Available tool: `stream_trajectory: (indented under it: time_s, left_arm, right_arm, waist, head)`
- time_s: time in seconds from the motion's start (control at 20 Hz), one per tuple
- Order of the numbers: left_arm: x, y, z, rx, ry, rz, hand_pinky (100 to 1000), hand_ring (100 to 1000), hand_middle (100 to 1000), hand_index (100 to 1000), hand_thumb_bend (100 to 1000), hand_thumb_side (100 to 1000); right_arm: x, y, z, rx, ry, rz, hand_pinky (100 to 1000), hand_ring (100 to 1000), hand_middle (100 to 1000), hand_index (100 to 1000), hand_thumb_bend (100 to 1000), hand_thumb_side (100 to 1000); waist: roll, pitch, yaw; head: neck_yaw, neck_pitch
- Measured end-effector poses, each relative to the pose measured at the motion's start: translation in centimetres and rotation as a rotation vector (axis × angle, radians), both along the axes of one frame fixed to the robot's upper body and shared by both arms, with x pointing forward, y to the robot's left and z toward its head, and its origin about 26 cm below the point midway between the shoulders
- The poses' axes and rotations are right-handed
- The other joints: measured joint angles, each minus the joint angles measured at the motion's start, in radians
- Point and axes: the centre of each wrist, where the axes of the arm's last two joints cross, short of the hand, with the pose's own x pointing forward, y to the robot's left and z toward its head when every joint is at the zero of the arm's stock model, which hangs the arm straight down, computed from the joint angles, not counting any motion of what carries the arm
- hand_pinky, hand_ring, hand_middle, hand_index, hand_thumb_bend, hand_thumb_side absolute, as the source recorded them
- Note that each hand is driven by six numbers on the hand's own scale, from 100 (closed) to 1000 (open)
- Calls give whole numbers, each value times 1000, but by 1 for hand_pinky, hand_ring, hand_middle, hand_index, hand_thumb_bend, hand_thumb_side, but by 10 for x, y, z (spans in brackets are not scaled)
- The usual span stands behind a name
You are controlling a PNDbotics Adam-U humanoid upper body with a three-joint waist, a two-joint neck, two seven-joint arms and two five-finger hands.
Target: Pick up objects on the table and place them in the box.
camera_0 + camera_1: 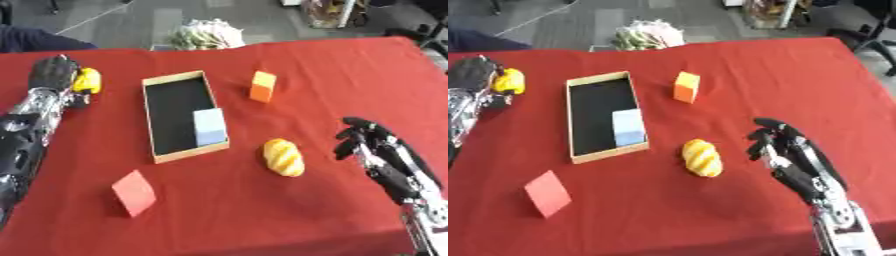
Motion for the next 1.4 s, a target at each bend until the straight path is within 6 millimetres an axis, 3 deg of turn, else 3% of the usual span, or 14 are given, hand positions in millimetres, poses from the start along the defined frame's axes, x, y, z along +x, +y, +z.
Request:
stream_trajectory:
  time_s: [0.15,0.4,0.8,1.05,1.4]
  left_arm:
    - [0,-3,10,-5,-47,-61,560,427,382,598,220,153]
    - [0,-12,40,-11,-128,-183,553,424,378,591,227,135]
    - [-3,-64,72,47,-110,-480,571,437,404,606,246,191]
    - [-4,-96,62,61,-22,-607,588,455,424,623,200,213]
    - [-12,-113,44,74,71,-741,605,474,452,645,157,222]
  right_arm:
    - [0,0,0,0,0,-2,537,565,618,832,100,408]
    - [0,-1,0,0,0,-5,537,565,619,833,100,409]
    - [0,0,0,-1,0,-2,537,565,619,833,100,409]
    - [1,0,2,-2,-4,2,537,565,619,834,100,409]
    - [2,1,2,-2,-6,5,538,566,620,834,100,410]
  waist:
    - [0,0,7]
    - [0,0,13]
    - [0,0,2]
    - [0,0,-7]
    - [2,0,-11]
  head:
    - [-6,0]
    - [-22,0]
    - [-31,0]
    - [-32,0]
    - [-40,0]
